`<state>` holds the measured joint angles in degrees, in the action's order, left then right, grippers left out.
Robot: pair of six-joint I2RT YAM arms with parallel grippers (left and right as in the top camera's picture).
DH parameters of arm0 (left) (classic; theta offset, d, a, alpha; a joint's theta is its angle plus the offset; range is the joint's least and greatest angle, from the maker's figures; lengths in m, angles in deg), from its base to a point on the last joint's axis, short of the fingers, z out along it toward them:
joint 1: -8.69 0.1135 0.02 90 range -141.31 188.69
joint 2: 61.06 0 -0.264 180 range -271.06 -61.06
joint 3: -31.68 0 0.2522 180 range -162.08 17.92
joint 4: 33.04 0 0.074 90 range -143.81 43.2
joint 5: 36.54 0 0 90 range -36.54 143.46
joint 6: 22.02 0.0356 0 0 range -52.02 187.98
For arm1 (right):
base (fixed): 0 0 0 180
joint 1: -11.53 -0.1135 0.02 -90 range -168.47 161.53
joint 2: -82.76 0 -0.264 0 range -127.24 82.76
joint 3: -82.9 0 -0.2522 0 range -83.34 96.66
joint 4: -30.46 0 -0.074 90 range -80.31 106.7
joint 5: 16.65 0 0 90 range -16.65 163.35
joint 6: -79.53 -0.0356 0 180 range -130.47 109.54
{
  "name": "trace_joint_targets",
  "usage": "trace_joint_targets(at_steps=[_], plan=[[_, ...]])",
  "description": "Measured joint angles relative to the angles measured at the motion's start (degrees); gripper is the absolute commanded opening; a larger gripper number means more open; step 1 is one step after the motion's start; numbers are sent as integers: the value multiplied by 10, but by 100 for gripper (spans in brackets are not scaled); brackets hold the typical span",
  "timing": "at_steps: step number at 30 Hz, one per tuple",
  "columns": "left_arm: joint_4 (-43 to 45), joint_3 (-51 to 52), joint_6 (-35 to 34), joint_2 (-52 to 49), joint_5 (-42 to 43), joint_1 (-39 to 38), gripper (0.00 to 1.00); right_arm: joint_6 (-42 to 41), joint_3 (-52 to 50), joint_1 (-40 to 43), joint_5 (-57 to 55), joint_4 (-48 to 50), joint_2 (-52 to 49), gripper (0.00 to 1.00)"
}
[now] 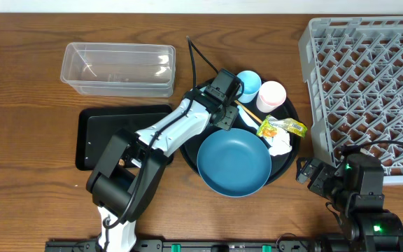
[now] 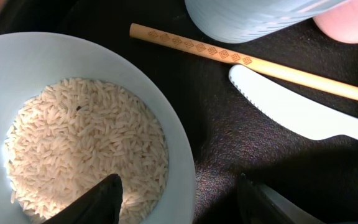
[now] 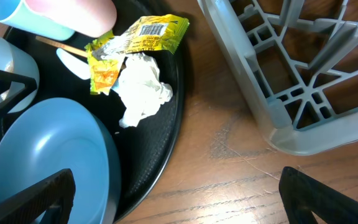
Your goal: Sort waste into correct bins and load items into the dishwasher rack
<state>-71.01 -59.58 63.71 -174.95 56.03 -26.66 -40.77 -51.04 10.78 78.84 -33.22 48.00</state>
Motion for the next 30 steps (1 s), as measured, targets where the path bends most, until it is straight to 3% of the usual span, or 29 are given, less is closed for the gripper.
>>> trace_joint_targets(at_steps=[7,11,18,30], plan=[[0,0,-2,0,0,0,38,0,0,0,0,0,0,99],[0,0,0,0,0,0,34,0,0,0,0,0,0,99],[0,0,-3,0,0,0,10,0,0,0,0,0,0,99],[-3,0,0,1,-2,0,6,0,0,0,0,0,0,99]])
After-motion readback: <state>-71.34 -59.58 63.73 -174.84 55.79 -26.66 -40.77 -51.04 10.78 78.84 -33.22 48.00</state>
